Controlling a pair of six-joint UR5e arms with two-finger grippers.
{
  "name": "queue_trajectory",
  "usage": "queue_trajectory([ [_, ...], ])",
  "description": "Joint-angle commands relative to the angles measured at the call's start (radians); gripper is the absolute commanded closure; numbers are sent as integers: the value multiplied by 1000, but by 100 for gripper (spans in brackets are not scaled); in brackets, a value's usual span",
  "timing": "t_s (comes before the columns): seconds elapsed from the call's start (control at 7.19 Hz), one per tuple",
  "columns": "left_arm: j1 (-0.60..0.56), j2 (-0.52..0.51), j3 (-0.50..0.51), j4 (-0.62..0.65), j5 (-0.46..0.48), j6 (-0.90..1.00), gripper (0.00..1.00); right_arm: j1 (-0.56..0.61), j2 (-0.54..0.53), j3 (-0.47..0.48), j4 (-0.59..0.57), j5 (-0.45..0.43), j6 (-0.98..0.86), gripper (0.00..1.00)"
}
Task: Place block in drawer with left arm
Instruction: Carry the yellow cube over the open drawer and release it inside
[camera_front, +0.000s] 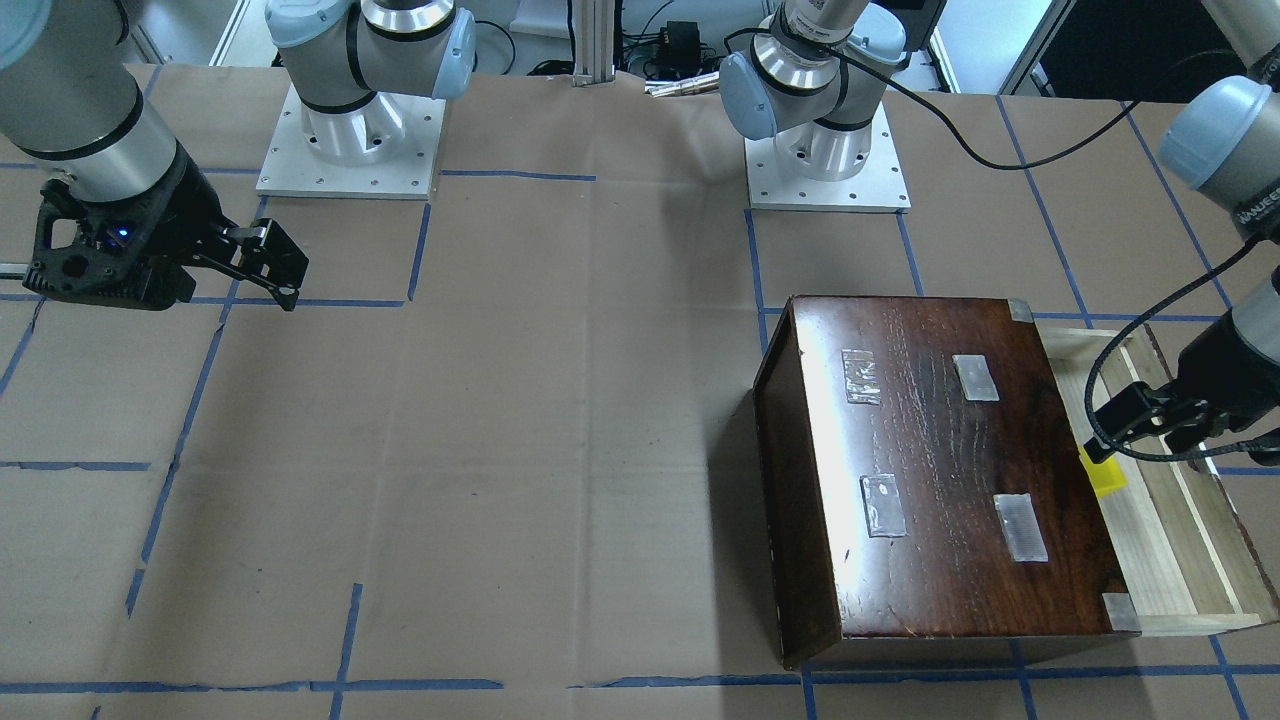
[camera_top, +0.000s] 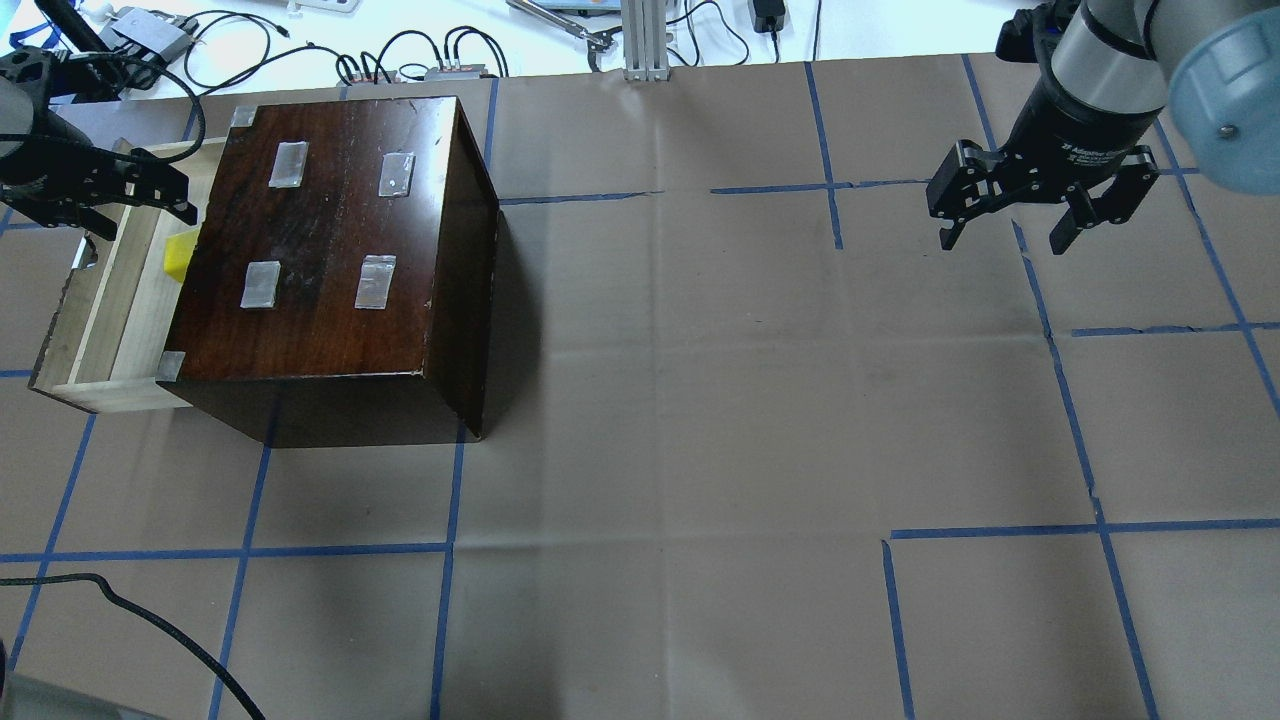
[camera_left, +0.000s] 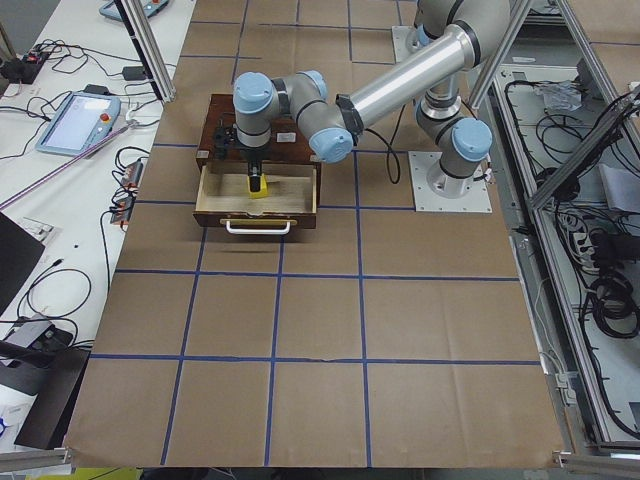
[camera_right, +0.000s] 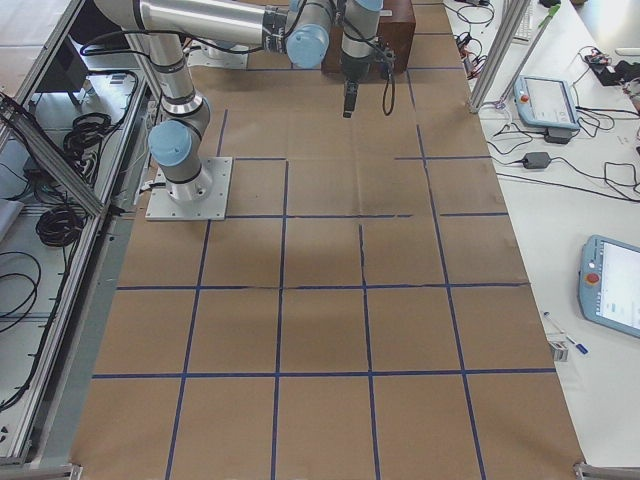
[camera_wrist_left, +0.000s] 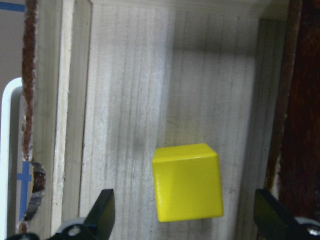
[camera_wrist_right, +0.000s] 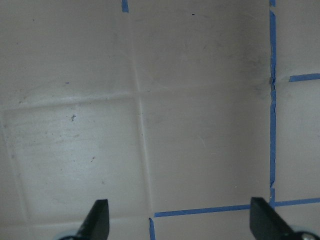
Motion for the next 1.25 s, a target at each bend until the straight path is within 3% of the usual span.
queue_trajectory([
  [0.0,0,38,43,-78,1,0,2,0,0,0,-1,0,0,0],
  [0.42,-44,113,68,-199,-4,-84,2,0,0,0,-1,0,0,0],
  [1.11,-298,193,40,-267,1,-394,2,0,0,0,-1,0,0,0],
])
